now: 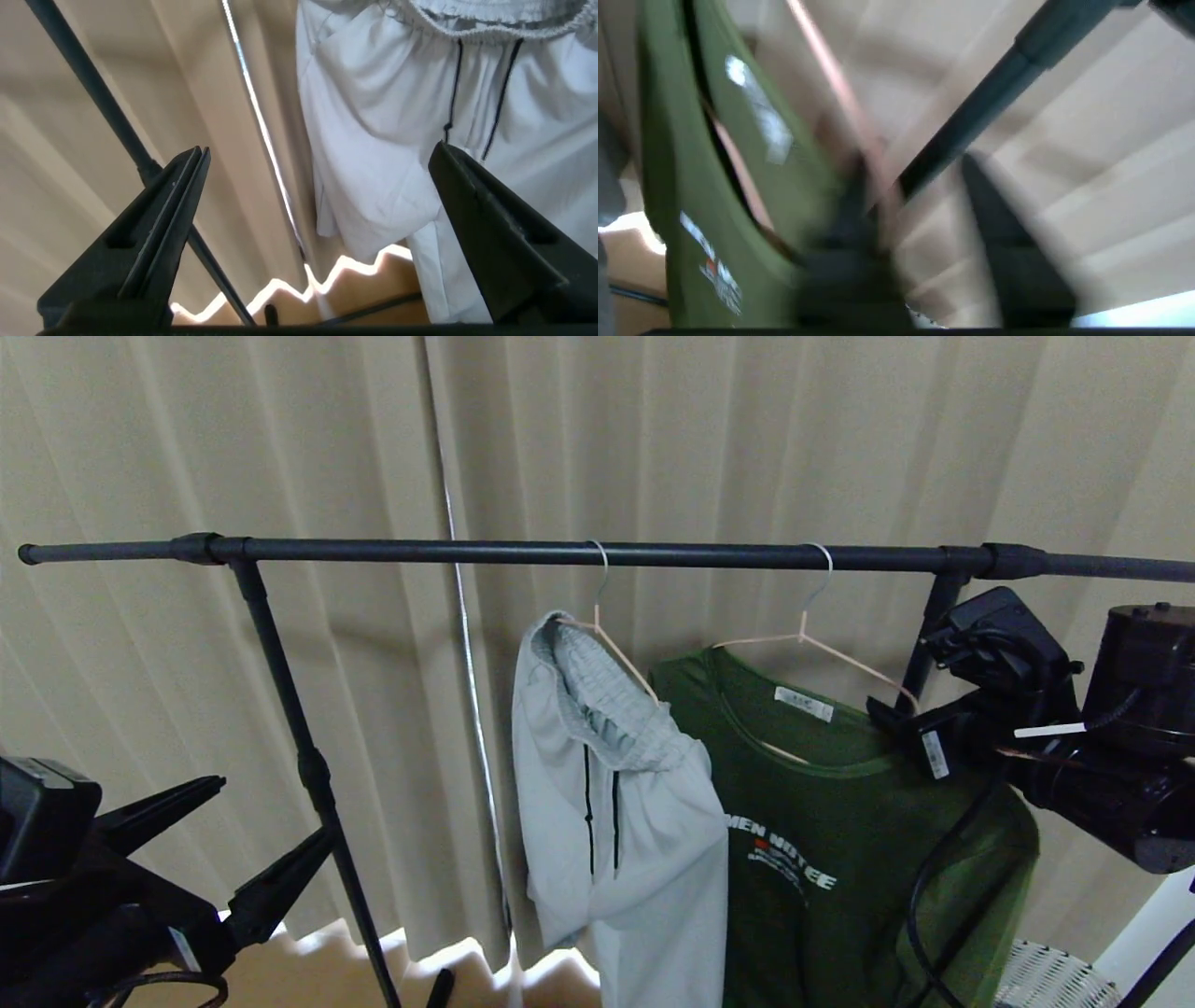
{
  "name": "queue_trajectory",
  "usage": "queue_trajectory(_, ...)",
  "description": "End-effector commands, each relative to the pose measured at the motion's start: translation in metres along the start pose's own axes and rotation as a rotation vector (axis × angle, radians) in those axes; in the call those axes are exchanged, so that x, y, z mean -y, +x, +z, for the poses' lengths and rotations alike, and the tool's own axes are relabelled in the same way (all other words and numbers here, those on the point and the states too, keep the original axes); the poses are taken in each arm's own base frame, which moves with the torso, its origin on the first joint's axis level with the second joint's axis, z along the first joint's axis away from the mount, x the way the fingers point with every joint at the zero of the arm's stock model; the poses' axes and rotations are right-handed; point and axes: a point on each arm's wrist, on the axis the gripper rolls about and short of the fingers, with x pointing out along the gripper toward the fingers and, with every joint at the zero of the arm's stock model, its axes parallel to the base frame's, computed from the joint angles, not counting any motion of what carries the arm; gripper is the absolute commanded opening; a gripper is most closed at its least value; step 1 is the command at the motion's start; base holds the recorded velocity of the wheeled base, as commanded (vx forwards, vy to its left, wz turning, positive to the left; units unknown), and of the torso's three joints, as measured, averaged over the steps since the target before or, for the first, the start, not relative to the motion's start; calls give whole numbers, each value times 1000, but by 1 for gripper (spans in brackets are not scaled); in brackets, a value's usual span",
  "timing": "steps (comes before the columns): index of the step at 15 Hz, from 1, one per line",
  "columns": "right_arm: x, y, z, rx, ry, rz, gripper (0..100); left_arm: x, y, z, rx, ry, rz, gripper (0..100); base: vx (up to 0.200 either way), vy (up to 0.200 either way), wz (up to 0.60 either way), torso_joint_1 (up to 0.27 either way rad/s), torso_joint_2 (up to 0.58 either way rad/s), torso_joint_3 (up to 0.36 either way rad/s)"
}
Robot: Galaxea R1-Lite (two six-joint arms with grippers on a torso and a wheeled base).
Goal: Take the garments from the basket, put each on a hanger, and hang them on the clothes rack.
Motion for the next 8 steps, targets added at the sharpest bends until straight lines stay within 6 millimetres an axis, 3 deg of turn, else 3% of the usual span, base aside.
queue_trajectory(1, -7, -9, 1, 61, 43, 60, 100, 0, 0, 0, 2, -1, 2, 100, 0, 0, 0, 0, 0, 0)
queue_trajectory(7, 0, -29, 4, 177, 85, 149, 100, -1, -5, 4, 30, 1, 7, 100, 0, 0, 0, 0, 0, 0)
queue_trajectory(8, 12, -49, 13, 245, 118, 134, 100, -2, -13, 9, 76, 2, 14, 100, 0, 0, 0, 0, 0, 0)
